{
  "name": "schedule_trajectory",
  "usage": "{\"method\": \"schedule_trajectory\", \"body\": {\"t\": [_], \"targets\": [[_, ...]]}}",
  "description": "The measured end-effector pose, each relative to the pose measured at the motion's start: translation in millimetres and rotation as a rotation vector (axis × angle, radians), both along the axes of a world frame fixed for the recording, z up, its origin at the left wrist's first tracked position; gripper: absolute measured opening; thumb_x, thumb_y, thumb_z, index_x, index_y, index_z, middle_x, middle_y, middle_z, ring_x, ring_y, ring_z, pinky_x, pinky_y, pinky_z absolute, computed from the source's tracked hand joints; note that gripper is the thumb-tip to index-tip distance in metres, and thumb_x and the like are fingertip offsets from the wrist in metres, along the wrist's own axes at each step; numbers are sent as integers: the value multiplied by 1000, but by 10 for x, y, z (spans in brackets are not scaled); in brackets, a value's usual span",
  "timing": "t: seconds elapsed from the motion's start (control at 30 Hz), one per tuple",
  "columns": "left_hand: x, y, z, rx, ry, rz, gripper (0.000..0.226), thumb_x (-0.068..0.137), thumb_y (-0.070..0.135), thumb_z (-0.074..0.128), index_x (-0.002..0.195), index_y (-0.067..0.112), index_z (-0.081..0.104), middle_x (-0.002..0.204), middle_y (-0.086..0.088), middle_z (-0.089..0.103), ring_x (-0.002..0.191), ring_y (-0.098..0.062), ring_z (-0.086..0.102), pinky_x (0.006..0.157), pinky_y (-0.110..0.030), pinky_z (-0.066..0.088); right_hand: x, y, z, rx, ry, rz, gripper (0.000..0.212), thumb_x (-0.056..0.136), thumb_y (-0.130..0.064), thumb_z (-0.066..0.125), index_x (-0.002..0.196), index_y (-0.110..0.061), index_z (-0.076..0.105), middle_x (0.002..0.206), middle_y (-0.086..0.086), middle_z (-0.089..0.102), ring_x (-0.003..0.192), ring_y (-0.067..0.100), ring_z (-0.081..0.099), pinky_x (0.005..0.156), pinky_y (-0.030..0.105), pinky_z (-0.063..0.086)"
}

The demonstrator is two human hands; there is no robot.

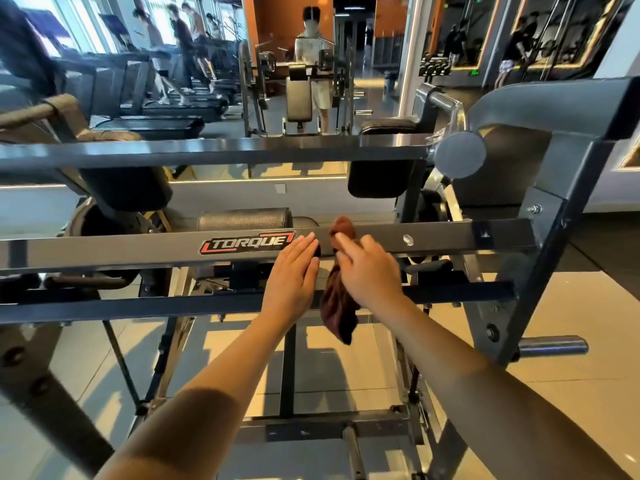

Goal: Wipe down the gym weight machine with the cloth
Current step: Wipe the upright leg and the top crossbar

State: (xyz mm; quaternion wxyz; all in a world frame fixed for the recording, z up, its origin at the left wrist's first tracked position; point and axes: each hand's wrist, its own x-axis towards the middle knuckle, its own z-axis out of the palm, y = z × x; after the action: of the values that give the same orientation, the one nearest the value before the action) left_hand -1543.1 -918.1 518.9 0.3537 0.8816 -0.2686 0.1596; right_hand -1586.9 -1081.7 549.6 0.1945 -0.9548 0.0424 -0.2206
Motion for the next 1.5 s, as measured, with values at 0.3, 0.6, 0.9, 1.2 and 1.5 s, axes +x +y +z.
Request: {"method": "schedule_trajectory", "body": {"t": [0.3, 0.6, 0.9, 1.2, 1.5], "targets": [[-56, 29, 52, -57, 55, -9, 44, 109, 27, 41, 152, 18, 42, 159, 2, 40, 150, -11, 26, 126, -38, 19, 113, 418, 14, 2, 15, -1, 47, 109, -41, 30, 154, -28, 36, 128, 5, 53, 119, 23, 52, 103, 41, 42], [-100, -54, 19, -38, 27, 80, 45, 109, 28, 40, 152, 19, 41, 161, 5, 35, 150, -4, 18, 122, -23, 8, 114, 160, -27, 4, -56, -208, 42, 105, -32, 47, 145, -25, 41, 142, 7, 35, 126, 25, 40, 88, 28, 44], [-247, -754, 74, 114, 9, -81, 48, 109, 31, 39, 156, 21, 35, 164, 7, 29, 152, -12, 17, 126, -31, 10, -213, -759, -181, -8, -152, -340, 43, 102, -26, 56, 145, -20, 54, 123, 11, 50, 112, 29, 49, 88, 46, 54], [-290, -1158, 97, 54, 19, -96, 47, 109, 29, 40, 155, 18, 38, 162, 4, 34, 151, -15, 21, 121, -24, 9, -324, -1075, -250, -113, -194, -202, 39, 99, -24, 61, 138, -21, 62, 114, 11, 56, 100, 29, 54, 77, 35, 47], [-259, -1323, -71, -11, -8, -32, 46, 109, 36, 33, 150, 20, 47, 156, 5, 43, 148, -14, 29, 124, -37, 23, -202, -884, -215, 38, -212, -87, 36, 104, -28, 51, 135, -14, 62, 116, 10, 55, 107, 26, 52, 89, 39, 50]]}}
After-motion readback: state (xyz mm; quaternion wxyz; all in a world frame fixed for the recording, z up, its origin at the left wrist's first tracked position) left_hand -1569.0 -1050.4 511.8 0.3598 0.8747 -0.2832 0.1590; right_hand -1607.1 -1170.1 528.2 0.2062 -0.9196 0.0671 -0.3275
